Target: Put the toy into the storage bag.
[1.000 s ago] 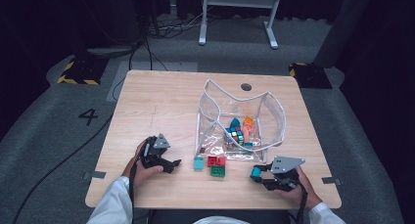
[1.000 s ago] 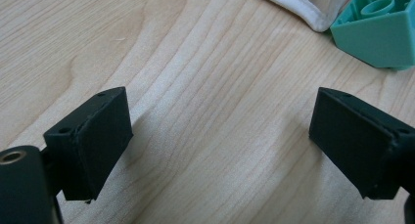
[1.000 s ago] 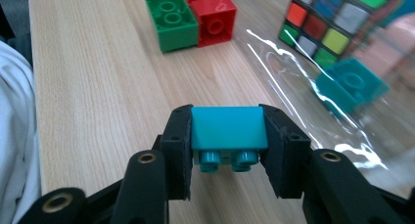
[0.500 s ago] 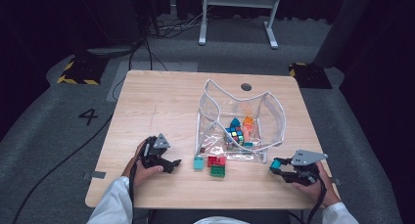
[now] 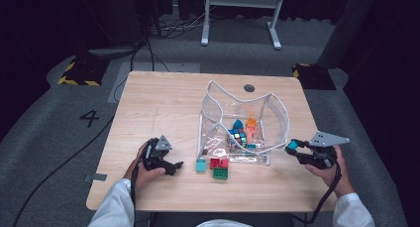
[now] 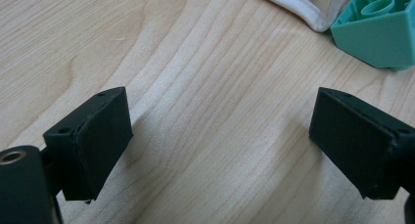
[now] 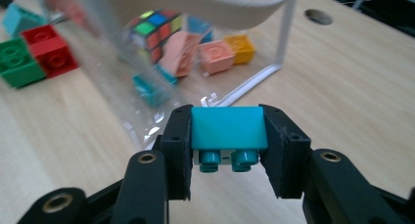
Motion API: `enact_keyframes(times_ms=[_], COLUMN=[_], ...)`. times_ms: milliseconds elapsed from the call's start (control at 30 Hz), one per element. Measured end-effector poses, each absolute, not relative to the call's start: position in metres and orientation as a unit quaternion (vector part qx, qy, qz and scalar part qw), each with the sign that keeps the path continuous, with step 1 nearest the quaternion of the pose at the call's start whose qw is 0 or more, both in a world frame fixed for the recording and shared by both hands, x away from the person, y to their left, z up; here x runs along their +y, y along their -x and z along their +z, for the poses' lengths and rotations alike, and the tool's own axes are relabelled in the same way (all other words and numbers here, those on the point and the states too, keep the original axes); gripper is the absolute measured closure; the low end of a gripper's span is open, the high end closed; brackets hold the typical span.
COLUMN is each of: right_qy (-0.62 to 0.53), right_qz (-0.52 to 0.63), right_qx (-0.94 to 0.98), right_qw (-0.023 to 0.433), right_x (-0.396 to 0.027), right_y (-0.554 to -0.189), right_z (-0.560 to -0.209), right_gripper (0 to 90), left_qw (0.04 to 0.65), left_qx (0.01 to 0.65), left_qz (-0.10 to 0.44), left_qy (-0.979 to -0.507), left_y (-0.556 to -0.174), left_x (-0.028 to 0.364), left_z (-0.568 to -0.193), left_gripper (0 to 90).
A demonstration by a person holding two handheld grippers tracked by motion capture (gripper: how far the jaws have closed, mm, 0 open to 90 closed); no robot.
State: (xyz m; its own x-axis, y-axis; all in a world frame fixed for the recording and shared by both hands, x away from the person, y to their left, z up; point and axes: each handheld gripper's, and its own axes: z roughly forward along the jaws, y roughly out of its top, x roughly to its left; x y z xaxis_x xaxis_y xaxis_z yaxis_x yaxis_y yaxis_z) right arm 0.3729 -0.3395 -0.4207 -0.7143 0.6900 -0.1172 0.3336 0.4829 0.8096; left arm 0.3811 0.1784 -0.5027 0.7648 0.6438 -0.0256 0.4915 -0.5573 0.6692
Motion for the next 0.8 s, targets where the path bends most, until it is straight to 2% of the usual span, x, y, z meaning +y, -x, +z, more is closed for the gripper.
enact_keyframes(times_ms=[167, 800], right_qy=[-0.316, -0.322], right_qz=[0.413, 0.443], right_qx=[0.817, 0.789], right_qw=[0.249, 0.28], right_x=[-0.344, -0.345], right_y=[-0.387, -0.428], right_z=[-0.403, -0.329], right_gripper=[59.3, 59.3], left_qw=[0.341, 0.341], left_qx=[0.324, 0.324], left_qz=[0.112, 0.112], left_qy=[-0.875, -0.875], left_y=[-0.381, -0.381], left_x=[0.178, 0.178], left_z=[-0.503, -0.503], left_gripper=[8.8, 8.8])
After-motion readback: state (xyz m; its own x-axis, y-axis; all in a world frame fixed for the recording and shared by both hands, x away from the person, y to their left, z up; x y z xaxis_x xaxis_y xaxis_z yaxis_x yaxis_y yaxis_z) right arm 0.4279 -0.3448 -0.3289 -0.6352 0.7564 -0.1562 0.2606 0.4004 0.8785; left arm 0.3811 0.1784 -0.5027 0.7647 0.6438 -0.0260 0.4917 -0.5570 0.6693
